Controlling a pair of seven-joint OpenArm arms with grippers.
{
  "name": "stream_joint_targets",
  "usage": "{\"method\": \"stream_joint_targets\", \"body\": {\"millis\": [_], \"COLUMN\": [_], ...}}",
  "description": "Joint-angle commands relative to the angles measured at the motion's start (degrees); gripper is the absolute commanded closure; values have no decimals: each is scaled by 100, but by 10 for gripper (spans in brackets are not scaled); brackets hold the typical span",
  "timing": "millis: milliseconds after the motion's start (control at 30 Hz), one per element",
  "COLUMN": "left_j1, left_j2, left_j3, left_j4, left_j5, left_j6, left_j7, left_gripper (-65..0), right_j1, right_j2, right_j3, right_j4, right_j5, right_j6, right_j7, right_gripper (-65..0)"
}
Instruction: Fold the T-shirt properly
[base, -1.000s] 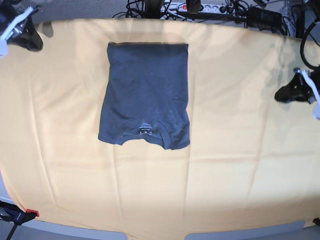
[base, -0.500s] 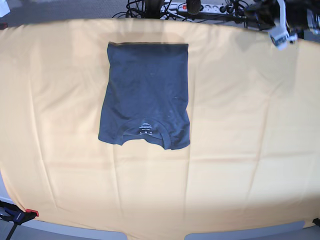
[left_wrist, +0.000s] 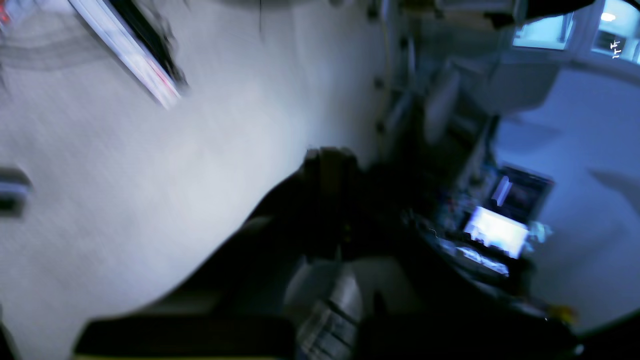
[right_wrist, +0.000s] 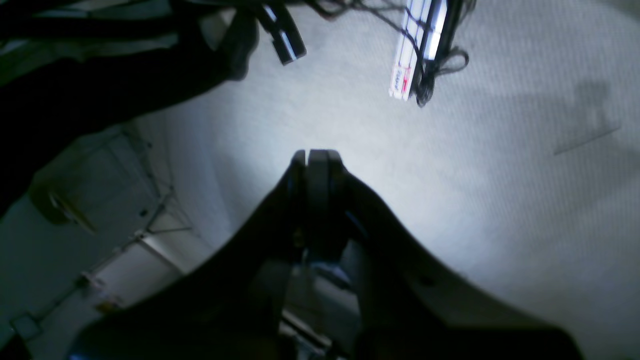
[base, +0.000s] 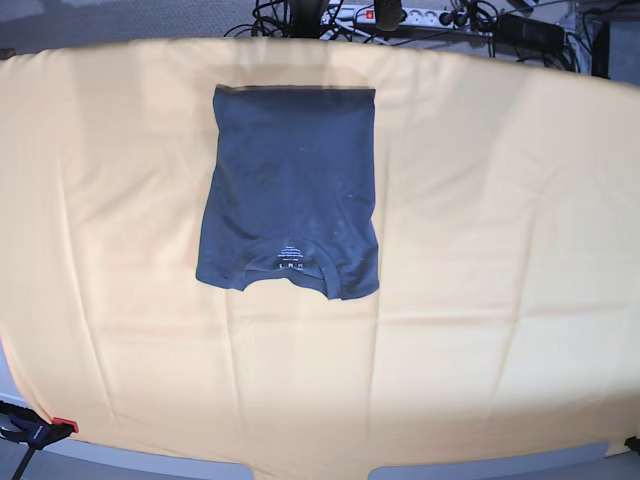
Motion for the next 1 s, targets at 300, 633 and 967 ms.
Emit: {"method": "stream_joint_targets", "body": {"millis": [300, 633, 967], "left_j1": [-2166, -4273, -5268], "left_j2": [949, 2184, 2879], "left_j3": [2107, 2238, 2238], "left_j4": [-3174, -6566, -8601], "left_j5": [2406, 5628, 7320], "left_j6": [-163, -163, 2951], "left_j7": [-2199, -6063, -8260], "left_gripper": [0, 0, 0], "right_j1": [1862, 3982, 4813], "right_j2": [321, 151, -597], "right_j3": [-2002, -3401, -4352], "right_j4": [-3132, -6124, -7211], "right_j5": [-2155, -4157, -5558], "right_j6": [25, -221, -2575], "right_j7": [2371, 4771, 5866], "right_gripper": [0, 0, 0]}}
